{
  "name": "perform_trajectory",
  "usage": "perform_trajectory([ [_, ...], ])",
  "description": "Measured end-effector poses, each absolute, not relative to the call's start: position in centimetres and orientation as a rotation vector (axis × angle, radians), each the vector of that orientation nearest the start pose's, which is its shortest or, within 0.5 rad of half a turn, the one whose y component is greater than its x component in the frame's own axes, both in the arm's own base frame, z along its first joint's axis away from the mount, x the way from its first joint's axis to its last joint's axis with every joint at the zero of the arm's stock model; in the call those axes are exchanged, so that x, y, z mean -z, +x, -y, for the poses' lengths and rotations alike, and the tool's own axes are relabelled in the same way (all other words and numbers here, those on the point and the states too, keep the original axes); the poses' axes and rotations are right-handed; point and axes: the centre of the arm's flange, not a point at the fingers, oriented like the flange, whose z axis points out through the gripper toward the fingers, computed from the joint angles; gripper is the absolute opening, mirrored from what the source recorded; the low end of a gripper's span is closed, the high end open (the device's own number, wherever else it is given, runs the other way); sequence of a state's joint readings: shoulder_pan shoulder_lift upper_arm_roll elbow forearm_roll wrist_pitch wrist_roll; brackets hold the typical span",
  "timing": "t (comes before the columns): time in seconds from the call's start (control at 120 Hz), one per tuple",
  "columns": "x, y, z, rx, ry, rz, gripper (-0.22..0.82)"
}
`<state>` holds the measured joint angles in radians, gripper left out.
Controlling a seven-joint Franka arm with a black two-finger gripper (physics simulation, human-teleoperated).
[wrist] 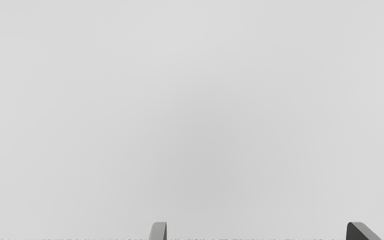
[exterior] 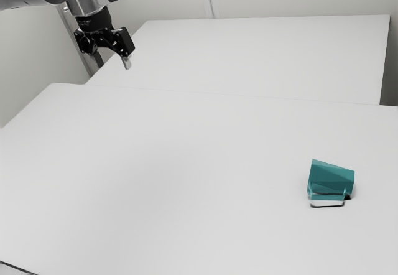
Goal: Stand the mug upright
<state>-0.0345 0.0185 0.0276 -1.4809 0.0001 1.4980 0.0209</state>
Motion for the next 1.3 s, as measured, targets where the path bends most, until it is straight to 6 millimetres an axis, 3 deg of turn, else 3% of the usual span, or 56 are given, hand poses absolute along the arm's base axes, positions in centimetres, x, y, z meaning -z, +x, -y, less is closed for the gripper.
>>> perform_trajectory([
  [0.2,-64.4,55.5,1.1,-0.012,-3.144,-0.077,0.58],
  [0.567,-56.0,57.9,3.3,0.155,-3.381,-0.162,0.58],
  [0.917,-47.4,57.8,5.2,0.266,-3.646,-0.234,0.58],
  [1.142,-42.8,57.7,9.7,0.284,-3.739,-0.403,0.58],
  [1.3,-40.5,57.5,12.7,0.289,-3.767,-0.533,0.58],
])
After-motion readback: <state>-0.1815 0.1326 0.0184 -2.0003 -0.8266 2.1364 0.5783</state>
